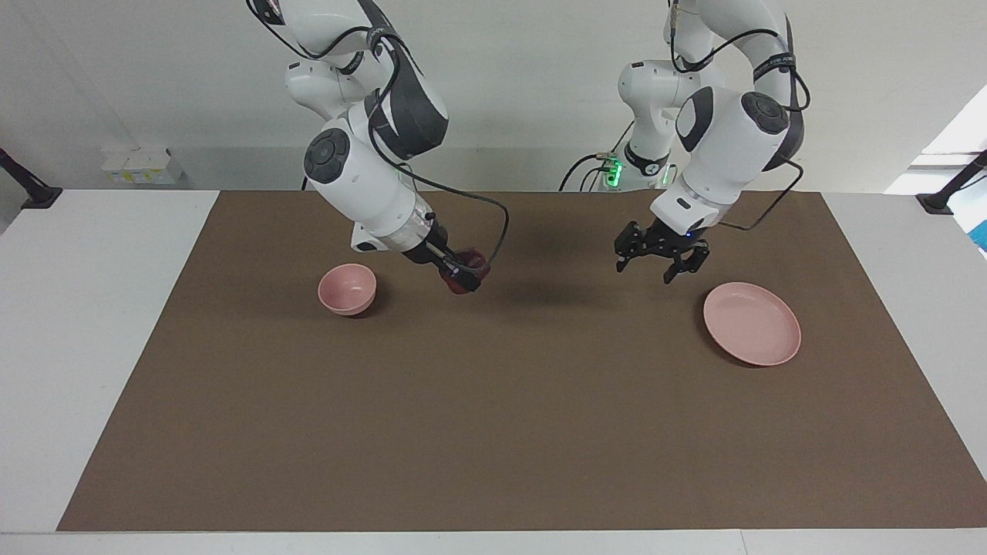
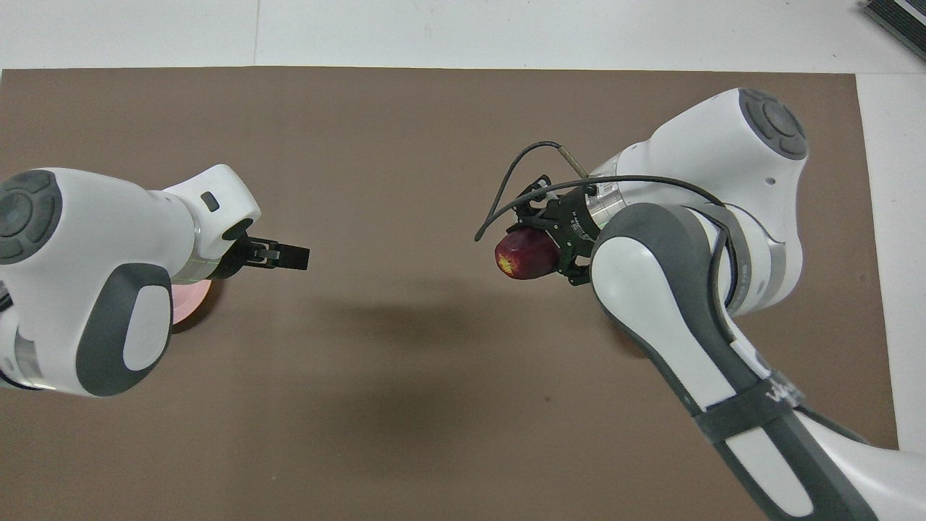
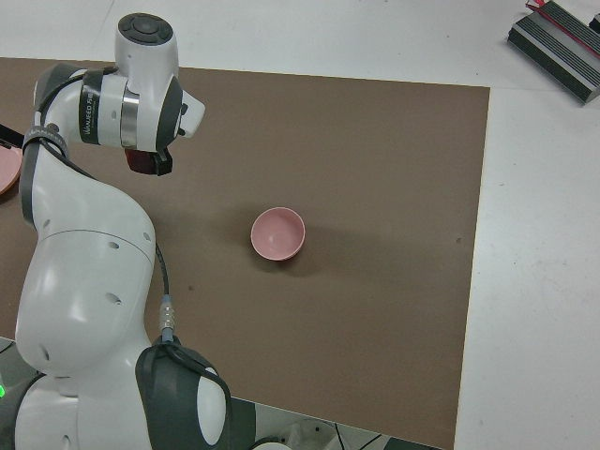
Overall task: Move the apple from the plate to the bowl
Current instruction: 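Carry the apple with the right gripper over the pink bowl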
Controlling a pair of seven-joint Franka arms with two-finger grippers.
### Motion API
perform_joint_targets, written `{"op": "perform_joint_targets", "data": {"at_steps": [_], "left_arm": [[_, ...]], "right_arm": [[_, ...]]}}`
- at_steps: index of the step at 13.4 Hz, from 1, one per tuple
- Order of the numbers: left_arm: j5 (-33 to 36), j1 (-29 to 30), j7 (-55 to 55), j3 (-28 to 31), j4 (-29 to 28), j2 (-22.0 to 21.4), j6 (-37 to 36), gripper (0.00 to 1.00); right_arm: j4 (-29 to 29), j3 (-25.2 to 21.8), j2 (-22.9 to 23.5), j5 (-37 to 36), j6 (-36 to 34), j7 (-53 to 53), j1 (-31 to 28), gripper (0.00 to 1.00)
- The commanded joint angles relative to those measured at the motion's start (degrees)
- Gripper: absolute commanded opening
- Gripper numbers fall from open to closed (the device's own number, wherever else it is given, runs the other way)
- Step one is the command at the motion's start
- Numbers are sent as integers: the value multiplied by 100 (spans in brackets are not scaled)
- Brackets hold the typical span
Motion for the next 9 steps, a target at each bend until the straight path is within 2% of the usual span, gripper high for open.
{"op": "perform_joint_targets", "data": {"at_steps": [1,3,5,7,9], "left_arm": [[567,228,53,-45,1013,389,-829,100],[655,387,53,-45,1839,522,-1523,100],[708,510,62,-36,2351,505,-2000,100],[717,615,62,-10,2668,426,-2447,100],[708,633,105,165,2949,399,-2940,100]], "right_arm": [[30,14,-59,-612,-245,-726,-203,0],[-31,14,-111,-1149,-307,-1323,-334,0],[-311,23,-242,-1362,-281,-2087,-650,0],[-995,14,-558,-1886,25,-2983,-905,0],[-1803,23,-953,-2170,560,-3407,-1073,0]]}}
